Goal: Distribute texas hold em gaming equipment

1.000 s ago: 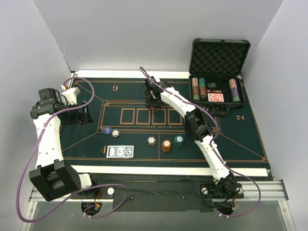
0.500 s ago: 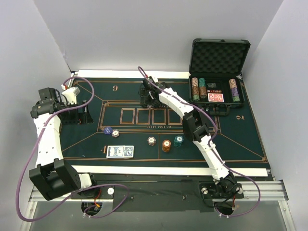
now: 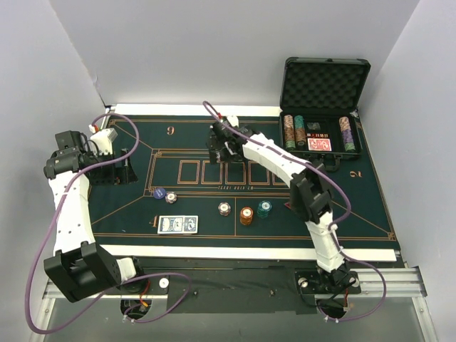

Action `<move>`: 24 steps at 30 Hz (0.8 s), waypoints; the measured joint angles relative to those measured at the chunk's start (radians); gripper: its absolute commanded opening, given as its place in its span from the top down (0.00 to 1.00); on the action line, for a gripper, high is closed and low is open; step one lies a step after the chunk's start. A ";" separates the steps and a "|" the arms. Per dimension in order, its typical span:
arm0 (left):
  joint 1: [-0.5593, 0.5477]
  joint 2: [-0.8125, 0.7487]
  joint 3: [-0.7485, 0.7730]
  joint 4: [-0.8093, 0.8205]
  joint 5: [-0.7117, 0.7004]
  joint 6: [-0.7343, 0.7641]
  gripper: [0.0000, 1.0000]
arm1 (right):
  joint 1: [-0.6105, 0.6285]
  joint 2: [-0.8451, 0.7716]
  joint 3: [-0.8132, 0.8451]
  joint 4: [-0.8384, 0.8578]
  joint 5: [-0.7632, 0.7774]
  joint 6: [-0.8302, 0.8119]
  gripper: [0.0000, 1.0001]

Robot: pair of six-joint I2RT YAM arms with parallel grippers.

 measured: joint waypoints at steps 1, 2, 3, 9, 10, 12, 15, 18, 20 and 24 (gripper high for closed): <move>0.000 -0.002 0.000 0.000 0.000 0.000 0.04 | 0.017 -0.037 -0.033 0.009 0.011 -0.002 0.08; 0.000 -0.005 0.000 -0.002 -0.001 -0.001 0.04 | 0.043 -0.087 -0.083 0.014 0.023 -0.005 0.07; 0.000 -0.010 0.000 -0.004 -0.001 -0.002 0.04 | 0.066 -0.119 -0.115 0.012 0.031 -0.005 0.07; 0.001 -0.066 -0.026 -0.007 -0.005 -0.009 0.04 | 0.231 -0.208 -0.285 0.031 0.053 0.005 0.06; 0.001 -0.072 -0.029 -0.008 -0.005 -0.010 0.04 | 0.242 -0.208 -0.310 0.034 0.053 0.008 0.06; 0.001 -0.085 -0.039 -0.010 -0.010 -0.010 0.04 | 0.254 -0.208 -0.368 0.033 0.053 0.018 0.06; 0.001 -0.089 -0.050 -0.012 -0.016 -0.010 0.04 | 0.253 -0.208 -0.417 0.028 0.054 0.028 0.06; 0.001 -0.092 -0.060 -0.013 -0.020 -0.009 0.04 | 0.253 -0.208 -0.439 0.032 0.060 0.035 0.06; 0.001 -0.096 -0.061 -0.016 -0.021 -0.010 0.04 | 0.254 -0.208 -0.451 0.037 0.061 0.041 0.06; 0.001 -0.111 -0.061 -0.019 -0.021 -0.009 0.04 | 0.262 -0.208 -0.473 0.042 0.061 0.051 0.11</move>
